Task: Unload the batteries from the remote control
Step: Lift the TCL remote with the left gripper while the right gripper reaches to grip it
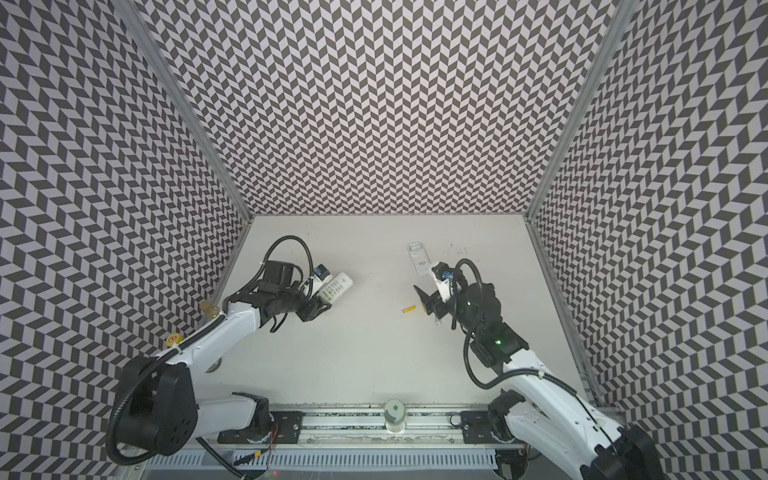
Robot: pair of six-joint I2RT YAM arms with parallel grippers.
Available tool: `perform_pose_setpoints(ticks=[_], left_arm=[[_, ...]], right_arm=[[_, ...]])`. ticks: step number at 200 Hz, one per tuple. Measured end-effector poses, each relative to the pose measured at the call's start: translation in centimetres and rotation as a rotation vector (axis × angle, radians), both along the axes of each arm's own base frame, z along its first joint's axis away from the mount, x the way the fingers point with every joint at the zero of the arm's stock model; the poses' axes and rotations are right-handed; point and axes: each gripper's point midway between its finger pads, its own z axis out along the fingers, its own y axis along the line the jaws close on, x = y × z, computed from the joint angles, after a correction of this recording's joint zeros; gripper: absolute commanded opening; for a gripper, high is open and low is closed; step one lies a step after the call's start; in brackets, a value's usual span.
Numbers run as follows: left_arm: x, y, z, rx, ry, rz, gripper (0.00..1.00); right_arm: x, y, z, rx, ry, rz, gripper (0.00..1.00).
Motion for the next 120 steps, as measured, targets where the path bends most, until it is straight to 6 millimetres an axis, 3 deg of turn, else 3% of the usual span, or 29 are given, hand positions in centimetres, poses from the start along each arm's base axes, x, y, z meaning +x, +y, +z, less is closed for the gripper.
perform_pose_setpoints(ticks=[29,63,120], left_arm=[[0.0,-1.9,2.1,-0.082,-0.018,-0.059,0.29],[-2.0,-2.8,2.4,-0.134,0.004,-0.128,0.25],[-6.2,-4.3,1.7,-0.150,0.017,-0.302,0.17]], right_arm=[[-2.7,2.5,0.6,-0.107,-0.136,0.100,0.82],[-5.5,5.3,-2.1,-0.284,-0.231,0.200,0.80],[-6.2,7.5,-6.1,-0.588,-0.384,0.239,0.80]])
